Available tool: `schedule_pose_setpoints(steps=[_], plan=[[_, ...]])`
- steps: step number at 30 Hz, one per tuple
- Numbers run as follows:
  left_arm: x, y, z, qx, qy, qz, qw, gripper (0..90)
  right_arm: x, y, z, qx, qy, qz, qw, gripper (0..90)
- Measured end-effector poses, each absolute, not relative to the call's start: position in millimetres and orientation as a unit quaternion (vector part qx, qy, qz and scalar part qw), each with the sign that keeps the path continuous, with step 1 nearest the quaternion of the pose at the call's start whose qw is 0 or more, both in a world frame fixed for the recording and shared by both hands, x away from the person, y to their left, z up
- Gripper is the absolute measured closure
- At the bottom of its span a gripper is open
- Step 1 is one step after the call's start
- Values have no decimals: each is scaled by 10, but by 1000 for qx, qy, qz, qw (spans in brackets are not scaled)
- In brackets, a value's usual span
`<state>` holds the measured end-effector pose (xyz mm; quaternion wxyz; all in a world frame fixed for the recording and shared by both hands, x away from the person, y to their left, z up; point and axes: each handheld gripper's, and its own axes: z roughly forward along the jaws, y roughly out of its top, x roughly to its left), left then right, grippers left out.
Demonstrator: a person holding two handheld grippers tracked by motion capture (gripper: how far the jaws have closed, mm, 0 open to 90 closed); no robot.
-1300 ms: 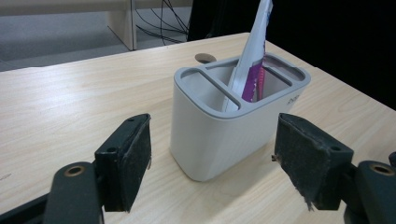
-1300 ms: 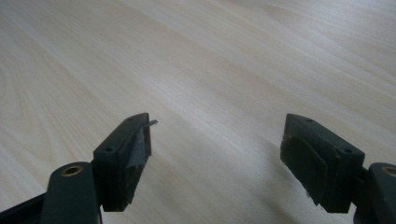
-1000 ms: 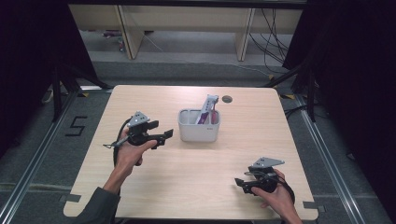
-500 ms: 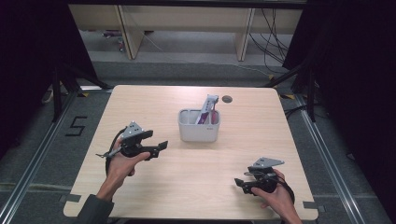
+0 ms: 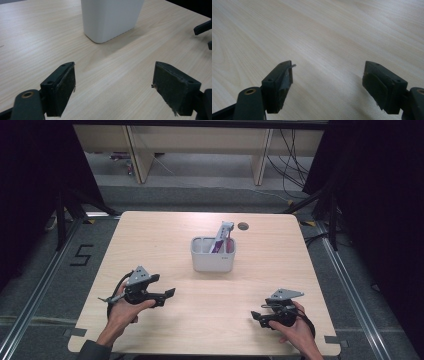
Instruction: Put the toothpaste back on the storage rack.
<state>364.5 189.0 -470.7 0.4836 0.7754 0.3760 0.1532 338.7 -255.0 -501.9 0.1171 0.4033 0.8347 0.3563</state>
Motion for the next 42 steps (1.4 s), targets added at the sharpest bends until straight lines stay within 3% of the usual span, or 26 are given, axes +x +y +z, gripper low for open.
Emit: schedule_pose_setpoints(steps=[19, 42], plan=[[3360, 2072, -4987, 793, 382, 150, 451, 165, 3388, -2550, -5001, 419, 820, 368, 126, 163], [3075, 2189, -5093, 828, 368, 144, 396, 166, 3363, -2552, -4991, 411, 826, 369, 111, 162]])
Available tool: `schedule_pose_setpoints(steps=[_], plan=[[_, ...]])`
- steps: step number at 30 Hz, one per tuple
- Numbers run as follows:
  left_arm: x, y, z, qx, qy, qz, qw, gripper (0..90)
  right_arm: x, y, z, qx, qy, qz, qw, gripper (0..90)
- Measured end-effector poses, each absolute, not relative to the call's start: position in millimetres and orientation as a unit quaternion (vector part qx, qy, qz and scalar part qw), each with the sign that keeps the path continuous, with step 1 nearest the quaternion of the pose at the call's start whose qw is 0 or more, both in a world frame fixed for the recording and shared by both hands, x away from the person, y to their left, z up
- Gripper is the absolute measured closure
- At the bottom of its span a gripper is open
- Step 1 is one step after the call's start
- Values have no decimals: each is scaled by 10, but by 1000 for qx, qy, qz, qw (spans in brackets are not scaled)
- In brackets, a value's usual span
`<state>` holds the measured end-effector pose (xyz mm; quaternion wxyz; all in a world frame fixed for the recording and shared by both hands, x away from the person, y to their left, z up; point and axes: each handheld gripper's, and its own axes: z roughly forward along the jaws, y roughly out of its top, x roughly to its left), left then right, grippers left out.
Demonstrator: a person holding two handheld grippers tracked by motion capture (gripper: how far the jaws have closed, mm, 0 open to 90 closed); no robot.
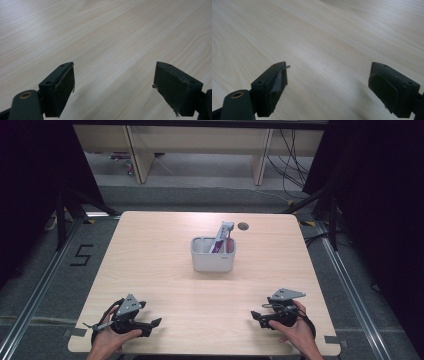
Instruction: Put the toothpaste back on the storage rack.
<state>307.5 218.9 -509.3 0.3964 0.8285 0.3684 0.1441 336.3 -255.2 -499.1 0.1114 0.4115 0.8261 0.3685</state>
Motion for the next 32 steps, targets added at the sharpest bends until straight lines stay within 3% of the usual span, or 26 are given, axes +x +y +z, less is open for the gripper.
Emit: schedule_pose_setpoints(steps=[32], plan=[[3002, 2133, -5183, 847, 356, 144, 367, 169, 3354, -2516, -5004, 401, 833, 361, 122, 163]])
